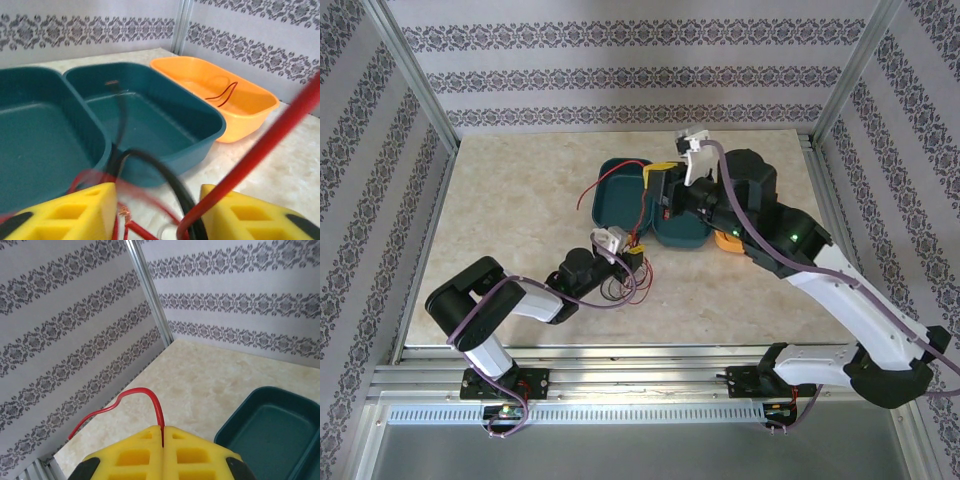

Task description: Untangle the cables

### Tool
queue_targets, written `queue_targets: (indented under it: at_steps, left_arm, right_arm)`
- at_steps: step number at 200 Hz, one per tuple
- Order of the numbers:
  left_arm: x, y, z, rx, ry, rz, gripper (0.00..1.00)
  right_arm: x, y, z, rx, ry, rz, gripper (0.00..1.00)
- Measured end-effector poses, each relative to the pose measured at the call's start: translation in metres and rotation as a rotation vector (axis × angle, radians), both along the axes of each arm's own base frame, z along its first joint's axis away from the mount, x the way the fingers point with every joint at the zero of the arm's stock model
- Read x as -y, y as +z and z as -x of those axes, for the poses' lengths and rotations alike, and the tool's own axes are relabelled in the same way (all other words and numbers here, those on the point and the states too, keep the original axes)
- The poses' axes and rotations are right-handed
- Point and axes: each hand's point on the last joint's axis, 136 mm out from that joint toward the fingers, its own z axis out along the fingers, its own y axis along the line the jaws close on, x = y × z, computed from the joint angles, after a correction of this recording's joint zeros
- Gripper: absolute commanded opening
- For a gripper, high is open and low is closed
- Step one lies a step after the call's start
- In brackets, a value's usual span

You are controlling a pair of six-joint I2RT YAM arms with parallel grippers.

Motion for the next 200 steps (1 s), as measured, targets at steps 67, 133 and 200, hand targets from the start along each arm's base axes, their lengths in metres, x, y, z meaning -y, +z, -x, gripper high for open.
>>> queue_targets:
  at_steps: [67, 133, 200]
  left_arm:
    - [-0.026, -0.044, 0.022, -0.128, 0.043, -0.069, 0.44]
    - [-0.035, -0.048, 0.025, -0.154, 0.074, -0.071, 0.40]
    - [-0.046, -0.053, 0.043, -0.181, 0.062, -0.074, 0.36]
  right_arm:
    - [0.047, 0.050, 0.011, 0.173, -0.127, -0.013, 0.00]
    - [0.090, 0.085, 0.011, 0.288, -0.289, 0.005, 0.00]
    - [0.144, 0.127, 0.031, 0.414, -0.442, -0.004, 0.00]
